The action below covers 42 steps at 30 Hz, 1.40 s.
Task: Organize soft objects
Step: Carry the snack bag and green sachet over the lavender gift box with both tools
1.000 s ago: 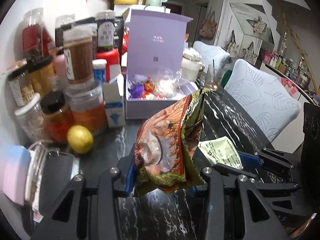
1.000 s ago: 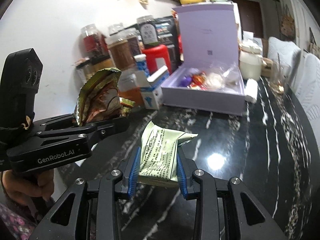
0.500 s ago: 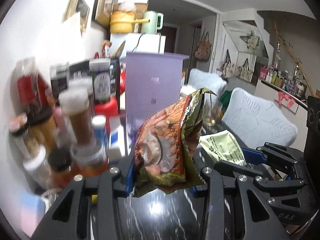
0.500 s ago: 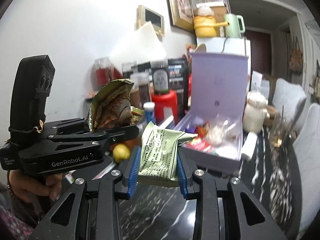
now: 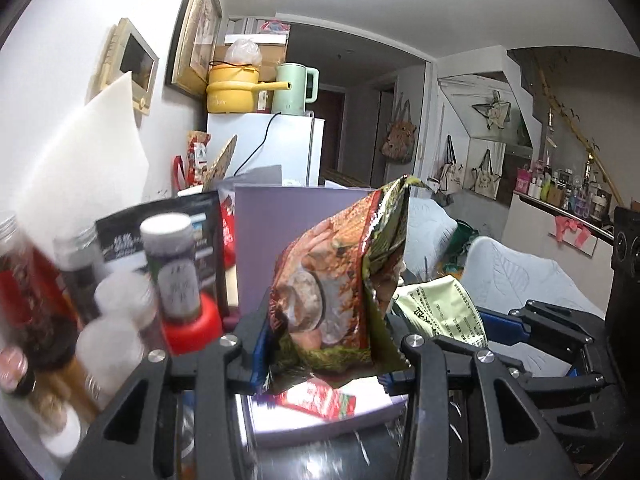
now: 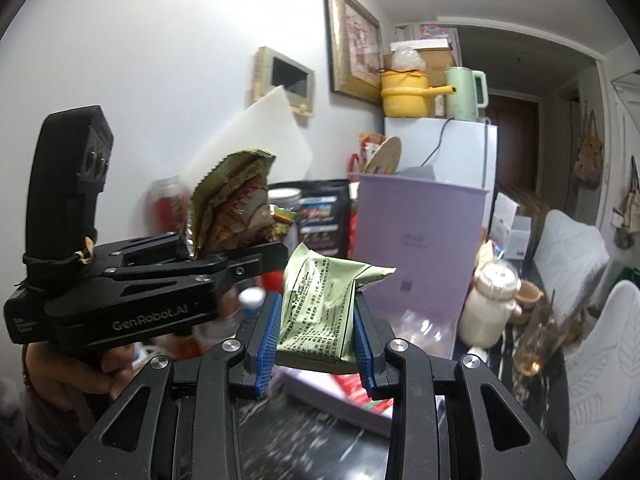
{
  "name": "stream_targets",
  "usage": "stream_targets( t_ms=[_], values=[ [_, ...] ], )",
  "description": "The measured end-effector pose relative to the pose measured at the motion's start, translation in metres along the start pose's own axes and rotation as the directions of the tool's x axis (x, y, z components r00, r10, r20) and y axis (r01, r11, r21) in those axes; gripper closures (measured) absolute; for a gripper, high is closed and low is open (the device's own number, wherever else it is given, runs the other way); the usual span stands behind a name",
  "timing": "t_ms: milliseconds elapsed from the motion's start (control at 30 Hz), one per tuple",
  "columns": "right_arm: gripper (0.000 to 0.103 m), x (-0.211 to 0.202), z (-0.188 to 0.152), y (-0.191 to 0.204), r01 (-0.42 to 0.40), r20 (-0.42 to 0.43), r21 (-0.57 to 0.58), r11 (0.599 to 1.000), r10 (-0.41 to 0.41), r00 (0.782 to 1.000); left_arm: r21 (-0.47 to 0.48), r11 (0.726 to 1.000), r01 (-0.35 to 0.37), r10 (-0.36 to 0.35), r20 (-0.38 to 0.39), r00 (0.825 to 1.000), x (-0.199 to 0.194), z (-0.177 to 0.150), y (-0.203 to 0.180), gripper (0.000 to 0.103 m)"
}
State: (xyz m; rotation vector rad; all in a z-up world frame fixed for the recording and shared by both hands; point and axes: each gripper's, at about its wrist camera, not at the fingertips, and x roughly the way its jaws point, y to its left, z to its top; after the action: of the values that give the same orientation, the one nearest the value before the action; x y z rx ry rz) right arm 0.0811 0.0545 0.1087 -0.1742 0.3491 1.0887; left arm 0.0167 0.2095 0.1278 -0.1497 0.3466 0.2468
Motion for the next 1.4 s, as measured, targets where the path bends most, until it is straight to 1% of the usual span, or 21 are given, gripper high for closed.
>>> stream_targets(
  t_ms=[67, 200, 267, 367, 400, 500, 567, 767, 900, 967, 1133, 1300, 1400],
  values=[
    [0.070, 0.012, 0.006, -0.010, 0.012, 0.006, 0.005, 1.000, -0.012, 1.000, -0.002, 1.000, -0.007, 0.007, 0.003, 1.000, 0.015, 0.006, 0.003, 0.062],
    [0.070, 0.035, 0.018, -0.028, 0.021, 0.010, 0.015, 1.000, -0.021, 1.000, -0.031, 0.999, 0.020, -0.020, -0.004, 1.000, 0.042, 0.016, 0.013, 0.062],
    [0.070, 0.045, 0.022, -0.036, 0.016, 0.010, 0.027, 1.000, -0.016, 1.000, -0.037, 0.999, 0.009, -0.009, 0.003, 1.000, 0.055, 0.019, 0.018, 0.062],
    [0.070, 0.061, 0.028, -0.047, 0.040, 0.012, 0.034, 0.999, -0.040, 0.999, -0.058, 0.998, -0.008, 0.008, 0.000, 1.000, 0.076, 0.021, 0.025, 0.062],
    [0.070, 0.065, 0.029, -0.050, 0.045, 0.010, 0.037, 0.998, -0.045, 0.999, -0.066, 0.997, -0.025, 0.025, -0.006, 1.000, 0.085, 0.021, 0.028, 0.062],
    [0.070, 0.082, 0.031, -0.062, 0.048, 0.002, 0.053, 0.997, -0.048, 0.999, -0.076, 0.995, -0.059, 0.056, -0.035, 0.998, 0.106, 0.017, 0.033, 0.062],
    [0.070, 0.094, 0.030, -0.070, 0.042, -0.010, 0.071, 0.997, -0.041, 0.999, -0.071, 0.995, -0.065, 0.061, -0.059, 0.996, 0.119, 0.011, 0.032, 0.062],
    [0.070, 0.125, 0.018, -0.091, 0.060, -0.064, 0.111, 0.992, -0.053, 0.997, -0.050, 0.995, -0.083, 0.076, -0.133, 0.988, 0.153, -0.006, 0.035, 0.062],
    [0.069, 0.141, 0.006, -0.099, 0.088, -0.111, 0.114, 0.990, -0.075, 0.991, -0.037, 0.993, -0.116, 0.107, -0.199, 0.974, 0.175, -0.017, 0.040, 0.062],
    [0.069, 0.147, -0.002, -0.104, 0.093, -0.134, 0.124, 0.988, -0.076, 0.988, -0.035, 0.992, -0.120, 0.108, -0.231, 0.967, 0.185, -0.022, 0.042, 0.062],
    [0.069, 0.158, -0.015, -0.113, 0.107, -0.171, 0.141, 0.984, -0.082, 0.982, -0.023, 0.993, -0.114, 0.103, -0.280, 0.954, 0.202, -0.032, 0.043, 0.062],
    [0.069, 0.168, -0.024, -0.118, 0.127, -0.214, 0.134, 0.983, -0.096, 0.972, -0.017, 0.994, -0.104, 0.091, -0.347, 0.933, 0.223, -0.044, 0.043, 0.062],
    [0.069, 0.175, -0.028, -0.122, 0.138, -0.239, 0.132, 0.981, -0.104, 0.966, -0.010, 0.994, -0.107, 0.095, -0.390, 0.916, 0.236, -0.053, 0.042, 0.062]
  ],
)
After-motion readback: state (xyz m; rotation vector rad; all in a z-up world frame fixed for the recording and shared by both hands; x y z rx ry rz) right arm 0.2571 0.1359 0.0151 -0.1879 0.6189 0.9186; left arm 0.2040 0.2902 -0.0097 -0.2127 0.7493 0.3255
